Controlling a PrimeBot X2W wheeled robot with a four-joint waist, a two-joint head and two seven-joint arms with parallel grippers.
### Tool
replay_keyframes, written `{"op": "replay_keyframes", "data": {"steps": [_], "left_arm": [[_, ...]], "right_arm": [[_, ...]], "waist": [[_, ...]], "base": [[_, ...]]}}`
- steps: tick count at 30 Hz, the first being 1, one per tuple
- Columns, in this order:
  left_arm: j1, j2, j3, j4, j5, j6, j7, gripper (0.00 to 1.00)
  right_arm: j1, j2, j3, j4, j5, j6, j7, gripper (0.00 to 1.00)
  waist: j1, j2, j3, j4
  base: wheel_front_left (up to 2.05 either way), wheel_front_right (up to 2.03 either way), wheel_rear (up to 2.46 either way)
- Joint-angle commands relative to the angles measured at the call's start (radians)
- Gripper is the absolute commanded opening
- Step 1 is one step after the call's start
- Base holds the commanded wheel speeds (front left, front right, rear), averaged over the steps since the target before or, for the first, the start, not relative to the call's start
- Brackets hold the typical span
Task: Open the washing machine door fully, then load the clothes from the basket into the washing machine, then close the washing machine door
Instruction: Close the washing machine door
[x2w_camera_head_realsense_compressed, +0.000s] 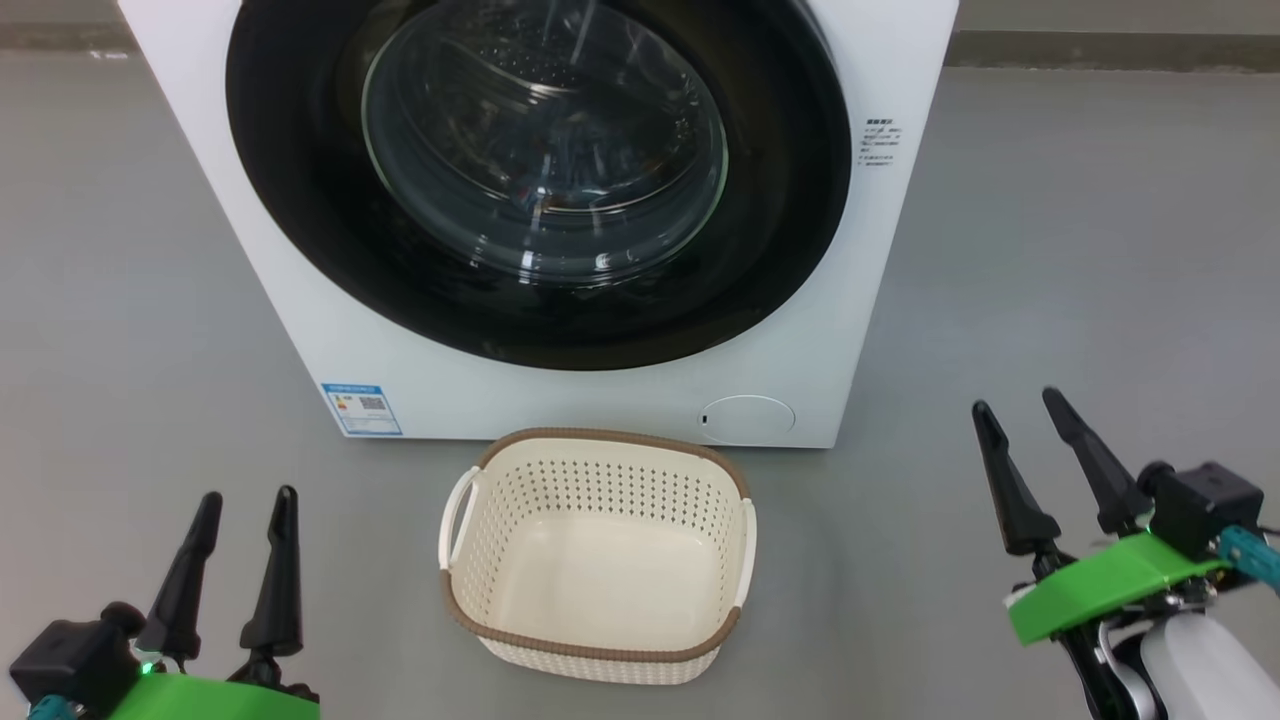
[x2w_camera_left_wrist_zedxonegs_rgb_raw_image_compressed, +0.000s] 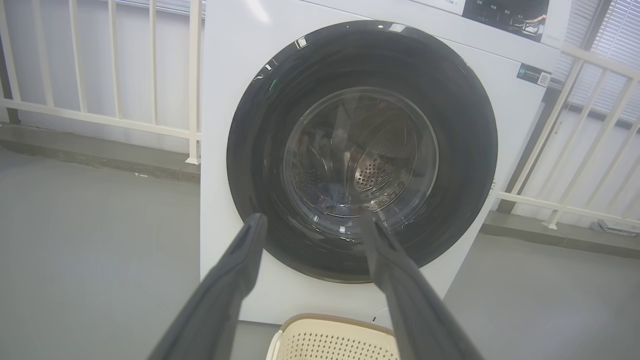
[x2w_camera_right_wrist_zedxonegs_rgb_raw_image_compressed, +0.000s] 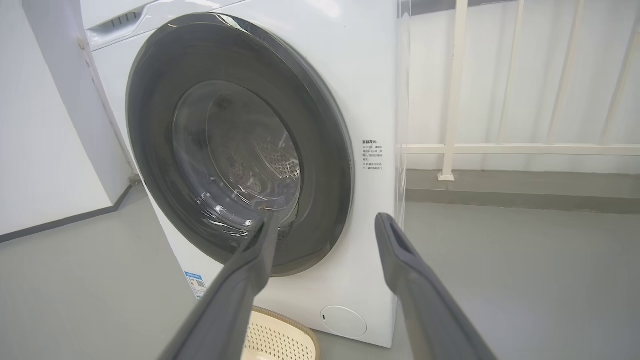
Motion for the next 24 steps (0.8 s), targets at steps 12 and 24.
{"op": "replay_keyframes", "data": {"steps": [12,24], "left_arm": [[-0.011,0.03,0.02,-0.037,-0.022,0.001,-0.006,1.0],[-0.021,0.032,0.015,-0.032,-0.018,0.001,-0.006,1.0]], "right_arm": [[0.042,0.005,-0.021,-0.038,-0.003,-0.003,-0.008,1.0],[0.036,0.015,-0.013,-0.028,-0.012,-0.003,-0.008,1.0]], "waist": [[0.0001,0.0,-0.003,-0.004],[0.0001,0.0,0.001,0.004]], "base": [[0.0,0.0,0.0],[0.0,0.0,0.0]]}}
